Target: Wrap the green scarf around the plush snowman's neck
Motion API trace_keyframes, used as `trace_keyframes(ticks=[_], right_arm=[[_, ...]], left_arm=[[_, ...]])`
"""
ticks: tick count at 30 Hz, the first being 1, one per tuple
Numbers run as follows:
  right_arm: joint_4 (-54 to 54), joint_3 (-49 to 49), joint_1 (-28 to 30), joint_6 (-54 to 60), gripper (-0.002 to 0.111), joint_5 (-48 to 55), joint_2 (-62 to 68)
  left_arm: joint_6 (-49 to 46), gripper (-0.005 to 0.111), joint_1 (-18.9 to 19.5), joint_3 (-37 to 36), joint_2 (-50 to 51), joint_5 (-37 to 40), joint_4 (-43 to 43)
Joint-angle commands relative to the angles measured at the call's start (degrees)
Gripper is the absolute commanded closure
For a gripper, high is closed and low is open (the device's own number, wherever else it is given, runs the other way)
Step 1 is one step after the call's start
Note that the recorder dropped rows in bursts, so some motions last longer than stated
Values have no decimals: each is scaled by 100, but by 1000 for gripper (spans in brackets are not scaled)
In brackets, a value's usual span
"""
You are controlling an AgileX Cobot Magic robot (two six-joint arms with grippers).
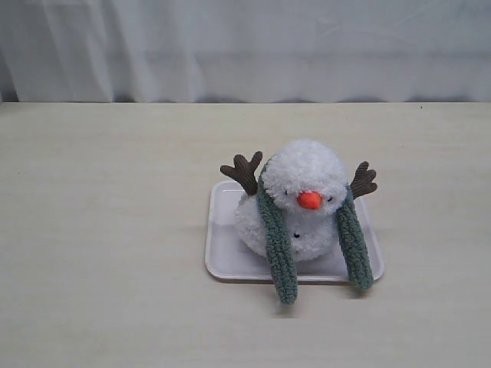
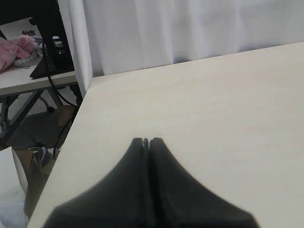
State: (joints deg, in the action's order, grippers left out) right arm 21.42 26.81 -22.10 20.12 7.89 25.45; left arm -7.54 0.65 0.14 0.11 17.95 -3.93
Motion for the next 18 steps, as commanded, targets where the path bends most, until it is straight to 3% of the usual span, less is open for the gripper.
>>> trace_keyframes(ticks=[1,11,18], right_arm=[[-51,46,0,-2,104,-11,-24],[-51,46,0,-2,104,-11,-24],[-157,-18,-337,11,104,-119,-42]], left_arm=[[37,107,11,-14,-11,-30,8],[37,107,11,-14,-11,-30,8],[37,107,11,-14,-11,-30,8]])
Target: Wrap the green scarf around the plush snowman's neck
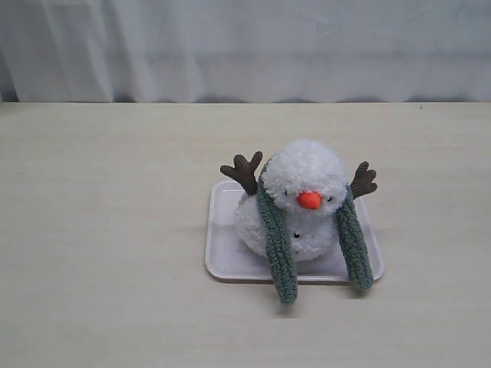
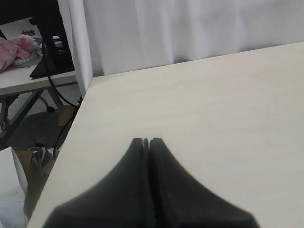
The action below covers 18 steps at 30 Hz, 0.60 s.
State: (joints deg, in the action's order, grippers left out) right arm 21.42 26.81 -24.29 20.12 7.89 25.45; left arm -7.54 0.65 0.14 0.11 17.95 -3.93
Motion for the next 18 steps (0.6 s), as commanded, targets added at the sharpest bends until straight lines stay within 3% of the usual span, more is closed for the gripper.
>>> trace_keyframes(ticks=[1,8,14,18], right_arm=[[-212,-81,-118,-1,104,-246,-120],[-266,-912,107,-150,104,-1566,-1228],[-380,-1296,968,-255,104,-1657,-2235],[-1063,-1499,1594,-1069,104,-1640,-2545]], left_arm=[[37,107,11,-14,-11,-30,8],[37,107,11,-14,-11,-30,8],[37,107,11,-14,-11,-30,8],[37,107,11,-14,-11,-30,8]])
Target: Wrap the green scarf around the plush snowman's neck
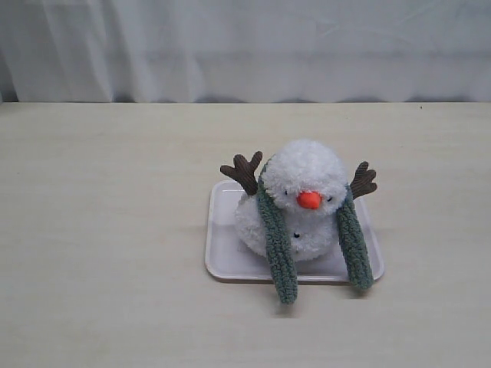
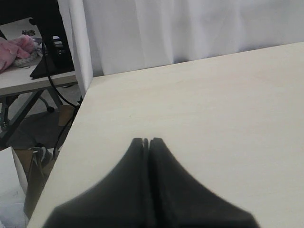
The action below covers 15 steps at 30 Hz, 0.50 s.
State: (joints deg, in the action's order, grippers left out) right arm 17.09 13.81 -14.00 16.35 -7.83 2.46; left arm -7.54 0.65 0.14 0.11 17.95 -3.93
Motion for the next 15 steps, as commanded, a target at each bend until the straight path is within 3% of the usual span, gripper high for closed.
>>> trace_keyframes(ticks=[1,7,15], right_arm=[[-784,-251,699,-978,104,-110,-246],[-1384,-561,1221,-2253,104,-87,-246],[-2040,-1381,1377,-2296,104,-366,-246]], left_arm=[[37,107,11,-14,-11,-30,8],[37,107,11,-14,-11,-30,8],[37,107,11,-14,-11,-30,8]])
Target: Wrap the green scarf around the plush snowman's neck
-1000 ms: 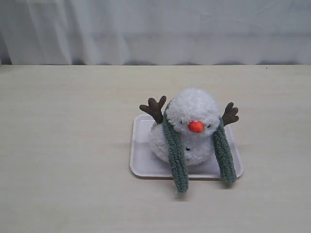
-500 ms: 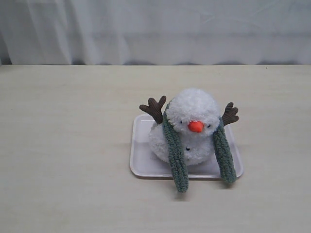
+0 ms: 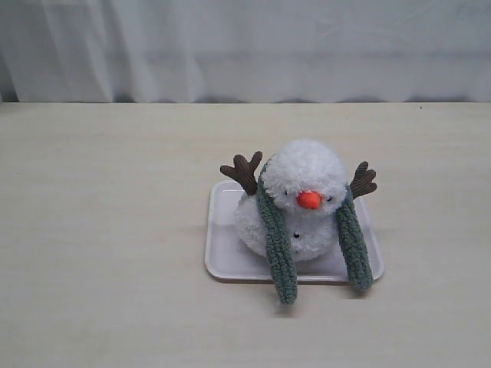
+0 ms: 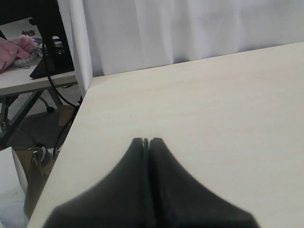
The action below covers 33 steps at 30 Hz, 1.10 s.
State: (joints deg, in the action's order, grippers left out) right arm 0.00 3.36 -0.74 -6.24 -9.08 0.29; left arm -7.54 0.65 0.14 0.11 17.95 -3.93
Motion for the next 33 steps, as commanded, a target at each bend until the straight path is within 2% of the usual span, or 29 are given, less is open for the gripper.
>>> trace_keyframes(ticks=[1,3,8,10,17,33], right_arm=[[-372,-336,51,12,104,-275,-29],[-385,-336,51,220,104,157,-29],[-385,-336,51,799,104,227,-29],[-385,-336,51,904,104,577,-29],[-363,-336,51,904,104,2735,-29],[-351,-336,51,849,104,2857,-29]], left_arm=[[37,107,11,-14,-11,-30,8],[37,107,11,-14,-11,-30,8],[37,107,11,-14,-11,-30,8],[37,107,11,-14,-11,-30,8],[37,107,11,-14,-11,-30,8],[37,107,11,-14,-11,-30,8]])
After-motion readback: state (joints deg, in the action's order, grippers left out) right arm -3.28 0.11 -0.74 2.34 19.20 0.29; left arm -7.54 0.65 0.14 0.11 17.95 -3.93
